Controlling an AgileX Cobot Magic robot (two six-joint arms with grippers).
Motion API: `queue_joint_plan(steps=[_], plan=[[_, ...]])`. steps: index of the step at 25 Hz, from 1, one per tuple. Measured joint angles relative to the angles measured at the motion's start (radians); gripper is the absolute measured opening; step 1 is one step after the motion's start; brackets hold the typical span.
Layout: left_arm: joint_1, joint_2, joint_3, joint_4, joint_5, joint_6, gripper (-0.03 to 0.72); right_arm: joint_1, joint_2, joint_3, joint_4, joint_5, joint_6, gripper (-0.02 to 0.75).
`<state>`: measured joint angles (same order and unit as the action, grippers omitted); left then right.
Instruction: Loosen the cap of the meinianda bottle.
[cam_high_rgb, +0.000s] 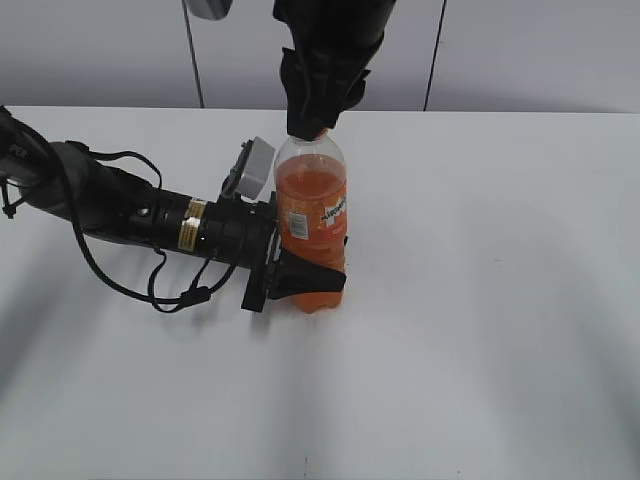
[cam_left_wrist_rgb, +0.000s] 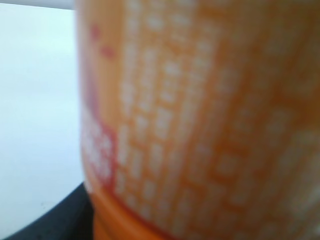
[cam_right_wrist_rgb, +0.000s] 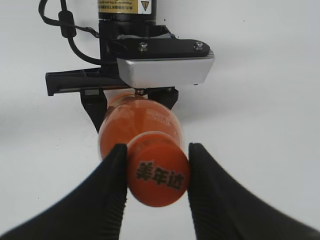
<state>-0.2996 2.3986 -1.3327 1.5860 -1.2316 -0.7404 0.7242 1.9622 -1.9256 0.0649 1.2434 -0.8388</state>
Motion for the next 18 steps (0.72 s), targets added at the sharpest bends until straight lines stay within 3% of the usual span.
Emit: queue_joint_plan(steps=[18], plan=[[0.000,0.000,0.000,0.004,-0.001,-0.003,0.409,0.000,0.000,0.000,-0.004,0.002,0.024,0.278]])
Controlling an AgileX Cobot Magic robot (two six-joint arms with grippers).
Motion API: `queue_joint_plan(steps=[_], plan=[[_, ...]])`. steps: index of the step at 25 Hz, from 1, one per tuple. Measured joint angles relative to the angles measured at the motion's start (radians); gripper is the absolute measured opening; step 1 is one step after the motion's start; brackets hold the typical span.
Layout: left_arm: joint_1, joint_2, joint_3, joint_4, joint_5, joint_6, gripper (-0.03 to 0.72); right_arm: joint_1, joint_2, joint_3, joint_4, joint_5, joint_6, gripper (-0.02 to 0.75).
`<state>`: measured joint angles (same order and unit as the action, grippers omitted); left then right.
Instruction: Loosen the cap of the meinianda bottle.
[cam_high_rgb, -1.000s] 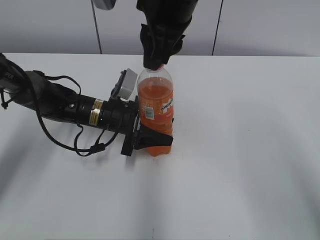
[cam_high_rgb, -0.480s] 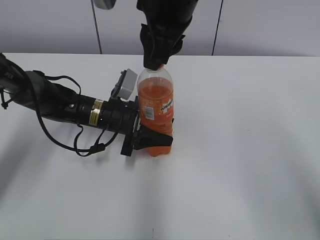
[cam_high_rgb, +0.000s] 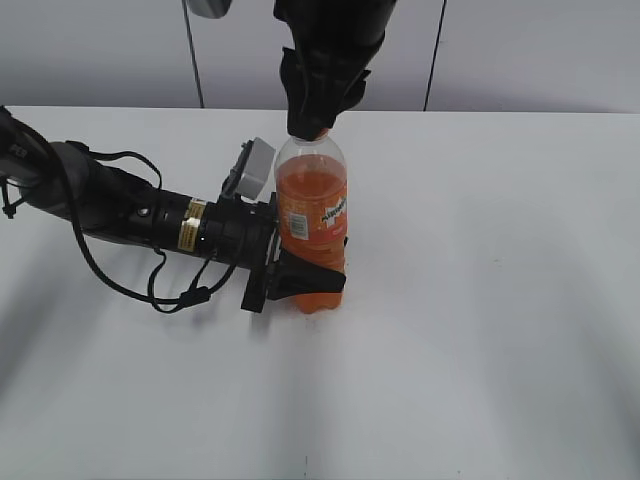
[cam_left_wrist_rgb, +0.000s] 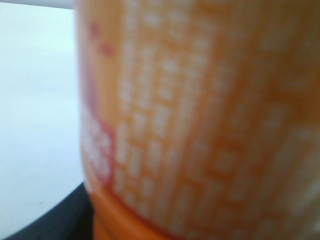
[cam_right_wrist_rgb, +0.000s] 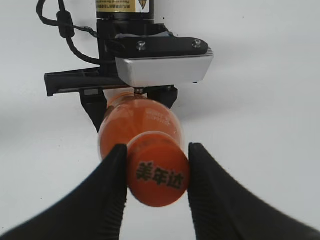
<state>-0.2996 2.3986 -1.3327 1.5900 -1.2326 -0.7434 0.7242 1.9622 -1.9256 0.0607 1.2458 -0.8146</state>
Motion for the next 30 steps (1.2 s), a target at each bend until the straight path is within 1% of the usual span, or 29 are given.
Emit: queue_joint_plan(steps=[8,15,30], plan=[[0.000,0.000,0.000,0.000,-0.001,0.000,0.409,0.000,0.000,0.000,0.000,0.000,0.003,0.281],[0.000,0.000,0.000,0.000,-0.001,-0.003,0.409,0.001,-0.005,0.000,0.000,-0.003,0.004,0.302],[-0.002,0.000,0.000,-0.004,0.006,-0.015,0.409,0.006,-0.018,-0.006,0.019,-0.014,0.008,0.303]])
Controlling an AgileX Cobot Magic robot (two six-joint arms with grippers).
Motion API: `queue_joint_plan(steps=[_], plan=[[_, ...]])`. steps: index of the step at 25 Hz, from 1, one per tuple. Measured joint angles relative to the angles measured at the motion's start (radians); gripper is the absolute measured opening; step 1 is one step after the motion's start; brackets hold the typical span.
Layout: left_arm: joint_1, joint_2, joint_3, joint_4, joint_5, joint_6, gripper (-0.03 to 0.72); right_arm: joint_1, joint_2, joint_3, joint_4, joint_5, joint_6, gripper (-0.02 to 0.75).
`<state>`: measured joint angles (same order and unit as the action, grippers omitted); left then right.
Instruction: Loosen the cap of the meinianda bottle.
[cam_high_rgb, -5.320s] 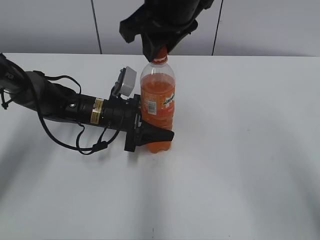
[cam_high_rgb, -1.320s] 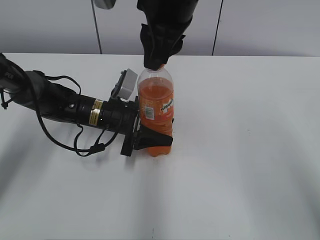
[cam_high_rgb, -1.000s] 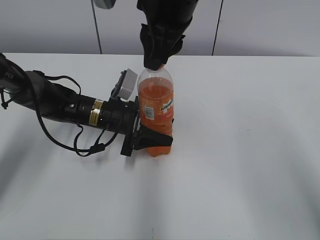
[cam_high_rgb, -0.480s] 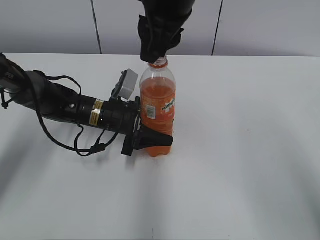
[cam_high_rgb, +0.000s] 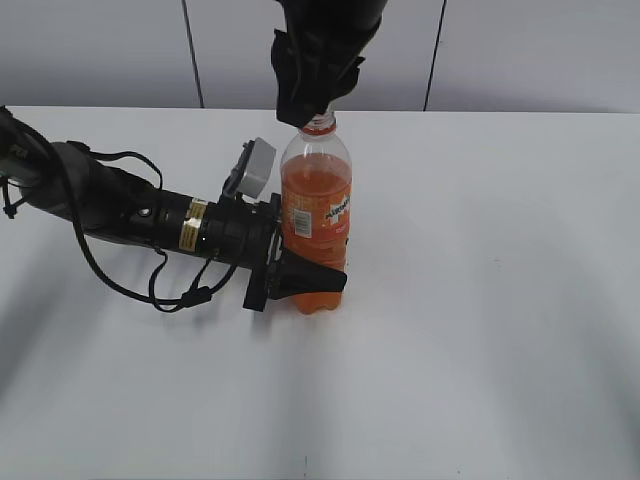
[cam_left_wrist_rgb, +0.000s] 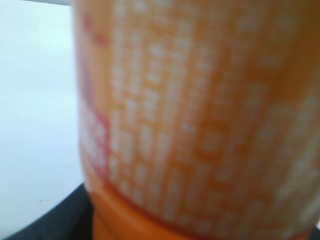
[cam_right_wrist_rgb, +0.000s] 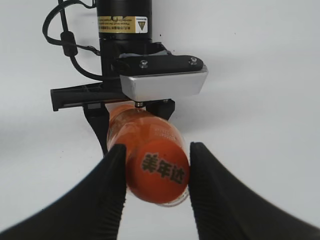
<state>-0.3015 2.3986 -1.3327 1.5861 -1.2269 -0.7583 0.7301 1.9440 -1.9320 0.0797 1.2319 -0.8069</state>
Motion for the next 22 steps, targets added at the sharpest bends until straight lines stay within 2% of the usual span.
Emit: queue_joint_plan(steps=[17,22], plan=[[0.000,0.000,0.000,0.000,0.000,0.000,0.409,0.000,-0.022,0.000,-0.021,0.000,0.033,0.303],[0.000,0.000,0.000,-0.001,0.000,0.000,0.409,0.000,-0.036,0.000,-0.053,0.000,0.094,0.303]])
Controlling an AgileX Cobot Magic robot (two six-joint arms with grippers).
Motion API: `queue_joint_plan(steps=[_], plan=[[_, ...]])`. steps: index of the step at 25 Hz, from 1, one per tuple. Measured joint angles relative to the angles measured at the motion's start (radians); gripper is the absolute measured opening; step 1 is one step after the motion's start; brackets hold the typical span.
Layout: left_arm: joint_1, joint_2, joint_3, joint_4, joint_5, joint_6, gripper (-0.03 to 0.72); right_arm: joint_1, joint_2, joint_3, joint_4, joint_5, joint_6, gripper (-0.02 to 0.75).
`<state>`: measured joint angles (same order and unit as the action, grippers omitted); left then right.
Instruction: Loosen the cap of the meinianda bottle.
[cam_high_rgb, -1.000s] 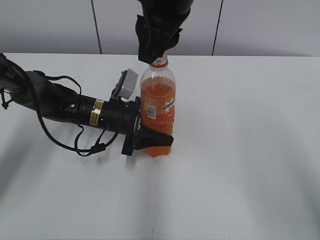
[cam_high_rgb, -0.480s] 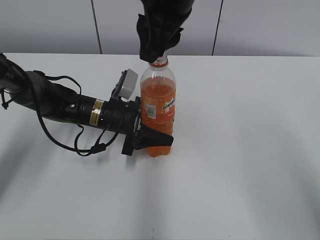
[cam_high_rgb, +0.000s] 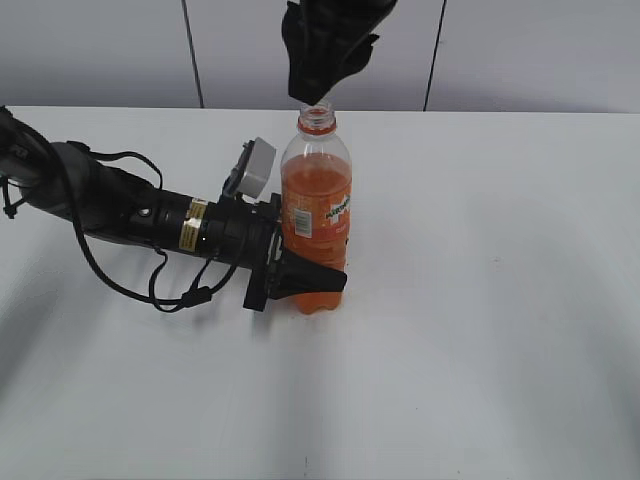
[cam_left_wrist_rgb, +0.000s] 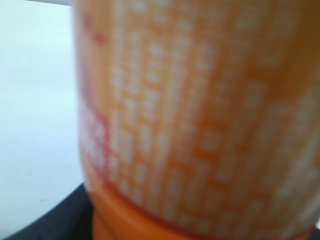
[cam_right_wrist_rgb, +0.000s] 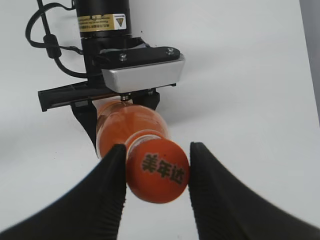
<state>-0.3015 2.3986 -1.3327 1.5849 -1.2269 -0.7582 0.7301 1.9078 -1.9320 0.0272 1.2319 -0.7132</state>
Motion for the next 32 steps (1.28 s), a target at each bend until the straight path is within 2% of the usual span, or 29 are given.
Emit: queue_joint_plan(steps=[8,13,18,25,32], plan=[[0.000,0.000,0.000,0.000,0.000,0.000,0.409,0.000,-0.004,0.000,-0.107,-0.001,0.144,0.303],[0.000,0.000,0.000,0.000,0.001,0.000,0.409,-0.023,-0.004,0.000,-0.112,-0.001,0.221,0.303],[0.000,0.000,0.000,-0.001,0.001,0.000,0.409,-0.115,-0.004,0.000,-0.093,-0.001,0.290,0.303],[0.000,0.000,0.000,-0.001,0.001,0.000,0.409,-0.294,-0.004,0.000,0.048,-0.001,0.339,0.303],[0.000,0.000,0.000,-0.001,0.001,0.000,0.409,-0.387,-0.004,0.025,0.060,-0.001,0.383,0.303]])
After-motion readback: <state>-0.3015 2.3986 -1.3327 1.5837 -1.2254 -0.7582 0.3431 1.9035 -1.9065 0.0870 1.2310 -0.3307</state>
